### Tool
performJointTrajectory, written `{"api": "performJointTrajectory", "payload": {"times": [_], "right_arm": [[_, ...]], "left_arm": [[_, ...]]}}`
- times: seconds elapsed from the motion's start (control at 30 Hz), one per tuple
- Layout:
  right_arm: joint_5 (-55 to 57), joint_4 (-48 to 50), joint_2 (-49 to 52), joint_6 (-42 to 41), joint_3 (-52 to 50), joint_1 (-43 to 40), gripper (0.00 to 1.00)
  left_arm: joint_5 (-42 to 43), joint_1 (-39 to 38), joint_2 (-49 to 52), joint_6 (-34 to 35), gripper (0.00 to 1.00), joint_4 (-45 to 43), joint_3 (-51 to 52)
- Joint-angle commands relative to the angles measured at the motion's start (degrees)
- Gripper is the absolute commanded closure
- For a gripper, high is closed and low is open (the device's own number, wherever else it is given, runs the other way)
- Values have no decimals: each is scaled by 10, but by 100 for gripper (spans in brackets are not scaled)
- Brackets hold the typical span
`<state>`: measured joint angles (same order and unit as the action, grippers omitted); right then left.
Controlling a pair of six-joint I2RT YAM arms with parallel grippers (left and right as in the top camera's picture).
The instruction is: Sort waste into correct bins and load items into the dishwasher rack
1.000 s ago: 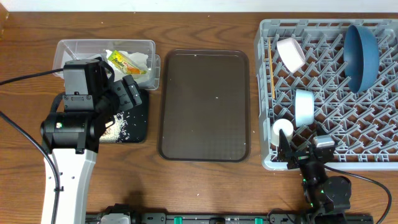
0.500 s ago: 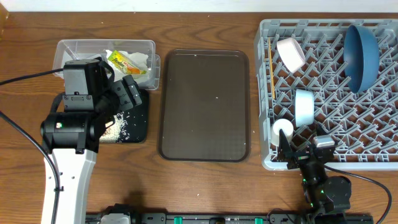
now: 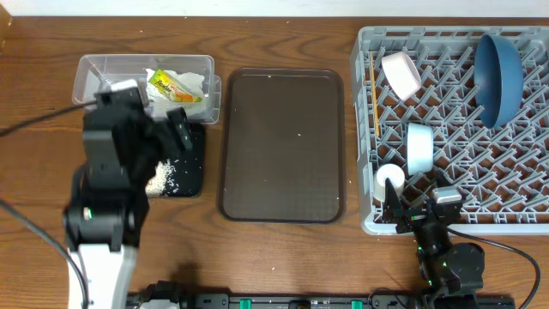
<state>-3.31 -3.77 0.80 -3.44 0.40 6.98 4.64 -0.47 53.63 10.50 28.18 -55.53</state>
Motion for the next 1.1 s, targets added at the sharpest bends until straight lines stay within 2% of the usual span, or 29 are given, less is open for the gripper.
{"api": "performJointTrajectory", "payload": {"times": [0.0,0.17,0.33,0.67,1.07], "right_arm": [[-6,-2,-5,-8,-1,-5,1],[-6,-2,-5,-8,-1,-5,1],[-6,-2,-5,-8,-1,-5,1],[-6,-2,-5,-8,-1,-5,1],[-6,-2,-3,-8,-1,-5,1]], "left_arm": [[17,2,-65,-45,11,-63,97],[20,2,-183,-50,11,-177,247],[21,2,-279,-55,11,-245,348],[22,2,-460,-56,11,-262,485],[22,2,-526,-65,11,-297,544]]}}
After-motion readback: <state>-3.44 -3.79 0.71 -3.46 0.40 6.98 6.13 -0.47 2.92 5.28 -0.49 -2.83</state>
